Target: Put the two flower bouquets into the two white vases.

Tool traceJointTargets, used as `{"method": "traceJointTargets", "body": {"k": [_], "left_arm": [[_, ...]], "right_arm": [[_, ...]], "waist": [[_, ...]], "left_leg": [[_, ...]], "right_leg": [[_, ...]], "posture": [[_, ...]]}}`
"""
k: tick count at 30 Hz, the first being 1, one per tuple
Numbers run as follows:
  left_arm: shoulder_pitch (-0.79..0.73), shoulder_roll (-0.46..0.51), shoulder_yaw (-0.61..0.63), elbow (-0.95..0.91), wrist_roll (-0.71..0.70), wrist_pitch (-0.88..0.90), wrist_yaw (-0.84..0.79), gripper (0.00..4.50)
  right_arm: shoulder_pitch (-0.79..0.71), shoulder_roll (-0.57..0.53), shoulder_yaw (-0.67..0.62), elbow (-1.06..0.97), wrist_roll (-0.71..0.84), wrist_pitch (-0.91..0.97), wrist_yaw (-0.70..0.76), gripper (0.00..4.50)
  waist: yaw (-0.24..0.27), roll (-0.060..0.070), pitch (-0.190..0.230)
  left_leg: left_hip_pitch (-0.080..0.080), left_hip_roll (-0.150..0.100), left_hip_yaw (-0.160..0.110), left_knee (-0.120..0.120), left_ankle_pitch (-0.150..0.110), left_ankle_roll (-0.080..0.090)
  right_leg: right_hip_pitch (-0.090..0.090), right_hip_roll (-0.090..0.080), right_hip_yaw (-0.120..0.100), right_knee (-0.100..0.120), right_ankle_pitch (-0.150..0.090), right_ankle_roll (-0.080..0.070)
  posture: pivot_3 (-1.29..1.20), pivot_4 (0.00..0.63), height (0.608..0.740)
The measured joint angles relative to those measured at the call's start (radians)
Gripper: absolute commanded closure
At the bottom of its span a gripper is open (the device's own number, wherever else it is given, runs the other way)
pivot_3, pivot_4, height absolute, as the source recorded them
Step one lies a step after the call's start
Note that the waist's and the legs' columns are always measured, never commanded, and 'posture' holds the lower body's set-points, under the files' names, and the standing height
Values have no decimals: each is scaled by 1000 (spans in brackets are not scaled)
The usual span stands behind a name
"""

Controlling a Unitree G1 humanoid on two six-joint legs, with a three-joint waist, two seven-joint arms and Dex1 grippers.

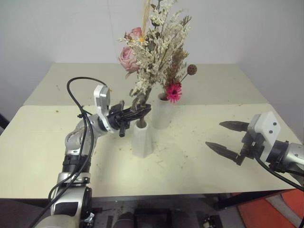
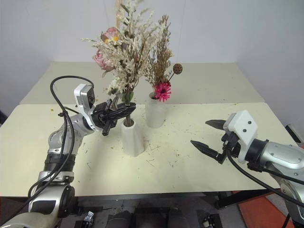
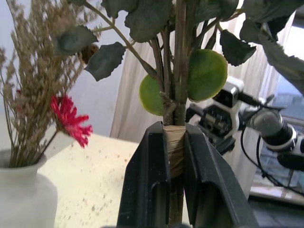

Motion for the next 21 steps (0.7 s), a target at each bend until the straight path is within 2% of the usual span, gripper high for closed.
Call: {"method": "traceJointTargets", "body": {"k": [6, 10, 21], "left_arm": [[3, 13, 0, 3, 19, -20, -2, 4372], [3, 14, 0, 3, 20, -21, -2, 4372], [24, 52, 2, -23, 19, -21, -17, 907]], "right_arm": [[24, 0, -74, 0, 109, -7, 92, 0], [31, 1, -78, 0, 122, -48, 139, 0], [51, -12, -88, 41, 110, -91, 178, 0]], "waist": [[0, 0, 0], [0, 0, 0], [-2, 0, 0]], "left_leg": [[0, 0, 0, 0, 0, 0], [0, 0, 0, 0, 0, 0], [1, 0, 0, 0, 0, 0]], "right_leg": [[0, 0, 0, 0, 0, 0], [0, 0, 0, 0, -1, 2], [0, 0, 0, 0, -2, 3]], "posture": [[0, 150, 740], [0, 150, 740], [0, 150, 740]]}}
